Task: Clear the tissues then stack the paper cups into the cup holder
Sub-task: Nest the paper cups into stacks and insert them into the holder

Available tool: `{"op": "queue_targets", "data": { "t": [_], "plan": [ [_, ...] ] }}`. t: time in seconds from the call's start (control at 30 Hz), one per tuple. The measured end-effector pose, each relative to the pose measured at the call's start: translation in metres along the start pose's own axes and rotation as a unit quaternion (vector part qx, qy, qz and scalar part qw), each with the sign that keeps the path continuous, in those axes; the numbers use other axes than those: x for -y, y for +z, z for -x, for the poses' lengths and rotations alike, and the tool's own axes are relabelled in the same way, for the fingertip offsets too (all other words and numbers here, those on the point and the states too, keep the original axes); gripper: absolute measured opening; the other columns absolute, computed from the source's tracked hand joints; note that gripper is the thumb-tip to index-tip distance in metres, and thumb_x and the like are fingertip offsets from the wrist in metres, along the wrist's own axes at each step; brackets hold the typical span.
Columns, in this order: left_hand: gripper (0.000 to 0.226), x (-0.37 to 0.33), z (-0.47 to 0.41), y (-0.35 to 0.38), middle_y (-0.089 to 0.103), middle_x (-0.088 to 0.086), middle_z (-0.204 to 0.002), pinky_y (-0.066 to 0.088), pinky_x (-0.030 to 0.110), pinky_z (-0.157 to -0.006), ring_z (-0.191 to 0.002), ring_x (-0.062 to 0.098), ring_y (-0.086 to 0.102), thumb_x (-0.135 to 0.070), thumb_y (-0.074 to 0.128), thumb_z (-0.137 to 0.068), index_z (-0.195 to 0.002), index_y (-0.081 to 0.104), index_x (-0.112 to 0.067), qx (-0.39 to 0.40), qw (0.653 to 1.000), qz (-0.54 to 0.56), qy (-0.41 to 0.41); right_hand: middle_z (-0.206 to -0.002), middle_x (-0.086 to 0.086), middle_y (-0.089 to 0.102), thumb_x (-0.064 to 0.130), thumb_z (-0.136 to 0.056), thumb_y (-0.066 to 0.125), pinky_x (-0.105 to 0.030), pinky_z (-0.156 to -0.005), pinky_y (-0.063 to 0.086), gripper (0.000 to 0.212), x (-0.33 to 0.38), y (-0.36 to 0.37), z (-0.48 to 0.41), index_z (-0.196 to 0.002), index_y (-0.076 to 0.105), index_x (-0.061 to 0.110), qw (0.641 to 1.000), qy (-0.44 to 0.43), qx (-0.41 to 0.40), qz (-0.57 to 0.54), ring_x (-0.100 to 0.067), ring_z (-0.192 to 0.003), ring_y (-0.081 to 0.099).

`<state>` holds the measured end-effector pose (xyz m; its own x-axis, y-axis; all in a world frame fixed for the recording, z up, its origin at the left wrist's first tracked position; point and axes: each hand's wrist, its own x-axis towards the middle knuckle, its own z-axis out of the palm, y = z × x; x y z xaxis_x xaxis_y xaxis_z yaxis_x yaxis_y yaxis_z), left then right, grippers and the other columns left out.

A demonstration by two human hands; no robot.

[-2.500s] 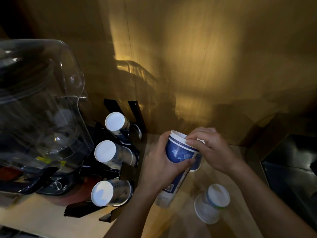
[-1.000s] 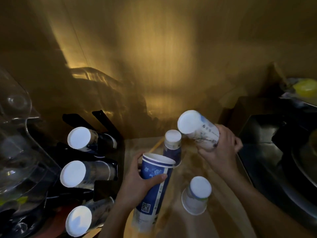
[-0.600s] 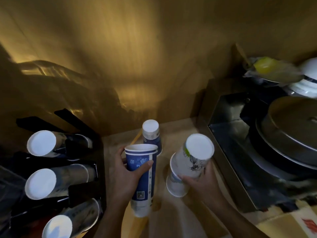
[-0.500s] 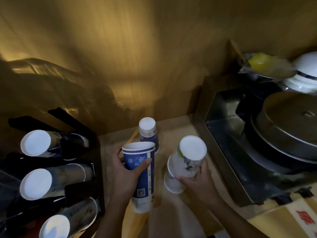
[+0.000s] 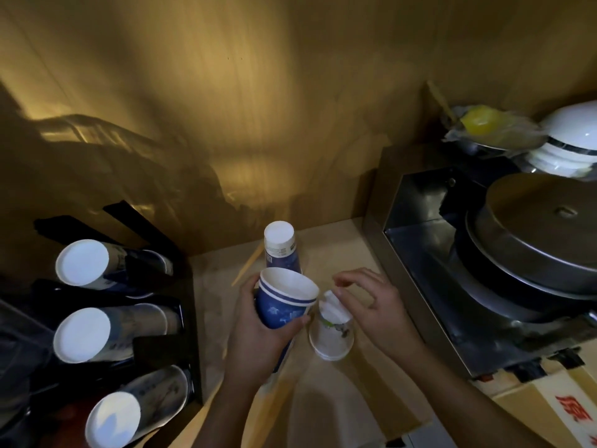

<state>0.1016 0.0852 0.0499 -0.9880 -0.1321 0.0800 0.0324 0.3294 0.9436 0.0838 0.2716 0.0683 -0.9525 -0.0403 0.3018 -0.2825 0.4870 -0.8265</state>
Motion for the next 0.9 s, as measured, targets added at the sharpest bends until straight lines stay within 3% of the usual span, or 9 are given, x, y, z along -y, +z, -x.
{"op": "queue_targets", "data": {
  "t": [0.1,0.17,0.27,0.47,0.6,0.7,0.83,0.9],
  "plan": [
    [0.08,-0.008,0.001,-0.001,0.044,-0.036,-0.109,0.043,-0.001,-0.069,-0.098,-0.029,0.043,-0.028,0.089,-0.053,-0.107,0.037,-0.058,0.009,1.0,-0.015,0.025,-0.092,0.012,0.062,0.022,-0.083,0.066,-0.033,-0.084,0.04,0.013,0.022,0.003,-0.014,-0.095,0.069,0.022,0.995,-0.031,0.097,0.006,-0.017,-0.096,0.054],
    [0.079,-0.012,0.002,-0.004,0.046,-0.036,-0.11,0.044,0.005,-0.069,-0.101,-0.026,0.045,-0.032,0.087,-0.055,-0.107,0.036,-0.062,0.008,0.999,-0.017,0.029,-0.093,0.02,0.06,0.024,-0.082,0.066,-0.023,-0.085,0.033,0.014,0.032,0.007,-0.019,-0.096,0.07,0.023,0.987,-0.053,0.152,-0.003,-0.002,-0.098,0.049],
    [0.078,-0.015,0.004,-0.011,0.049,-0.034,-0.114,0.048,0.003,-0.073,-0.105,-0.018,0.049,-0.034,0.086,-0.056,-0.11,0.037,-0.062,0.011,1.0,0.007,0.029,-0.091,0.012,0.068,0.017,-0.084,0.063,-0.022,-0.087,0.031,0.01,0.043,0.015,-0.024,-0.09,0.072,0.018,0.973,-0.102,0.205,0.007,0.004,-0.089,0.052],
    [0.072,-0.021,0.008,-0.026,0.054,-0.04,-0.1,0.05,0.009,-0.065,-0.093,-0.019,0.055,-0.04,0.083,-0.06,-0.1,0.034,-0.072,0.054,0.998,0.021,-0.007,-0.083,0.017,0.063,0.019,-0.087,0.057,-0.003,-0.07,0.038,0.014,0.057,0.018,-0.03,-0.082,0.069,0.022,0.965,-0.05,0.244,-0.078,0.009,-0.083,0.054],
    [0.057,-0.025,0.006,-0.039,0.071,-0.013,-0.096,0.056,0.02,-0.065,-0.085,0.004,0.07,-0.038,0.085,-0.056,-0.098,0.051,-0.057,0.105,0.986,0.114,-0.065,-0.084,0.007,0.068,0.02,-0.089,0.054,-0.014,-0.067,0.049,0.016,0.061,0.015,-0.03,-0.08,0.067,0.024,0.957,0.002,0.254,-0.139,-0.003,-0.078,0.063],
    [0.051,-0.022,0.009,-0.05,0.074,-0.002,-0.099,0.057,0.027,-0.067,-0.086,0.02,0.072,-0.043,0.08,-0.053,-0.1,0.063,-0.045,0.147,0.959,0.216,-0.111,-0.073,0.01,0.07,0.016,-0.087,0.053,-0.014,-0.065,0.048,0.019,0.065,0.008,-0.034,-0.076,0.068,0.022,0.953,-0.001,0.24,-0.184,-0.006,-0.073,0.063],
    [0.082,-0.015,0.01,-0.052,0.074,0.009,-0.099,0.056,0.031,-0.064,-0.084,0.025,0.071,-0.055,0.084,-0.042,-0.115,0.061,-0.027,0.177,0.931,0.288,-0.139,-0.066,0.014,0.069,0.005,-0.087,0.053,-0.01,-0.063,0.046,0.023,0.068,0.003,-0.04,-0.077,0.068,0.019,0.955,-0.013,0.217,-0.203,0.001,-0.068,0.061],
    [0.086,-0.012,0.009,-0.052,0.073,0.011,-0.099,0.056,0.032,-0.064,-0.084,0.025,0.07,-0.056,0.084,-0.041,-0.116,0.06,-0.024,0.183,0.927,0.296,-0.141,-0.068,0.016,0.07,0.005,-0.087,0.052,-0.01,-0.063,0.046,0.024,0.067,0.004,-0.04,-0.077,0.068,0.02,0.955,-0.017,0.22,-0.201,0.0,-0.069,0.061]
  ]
}}
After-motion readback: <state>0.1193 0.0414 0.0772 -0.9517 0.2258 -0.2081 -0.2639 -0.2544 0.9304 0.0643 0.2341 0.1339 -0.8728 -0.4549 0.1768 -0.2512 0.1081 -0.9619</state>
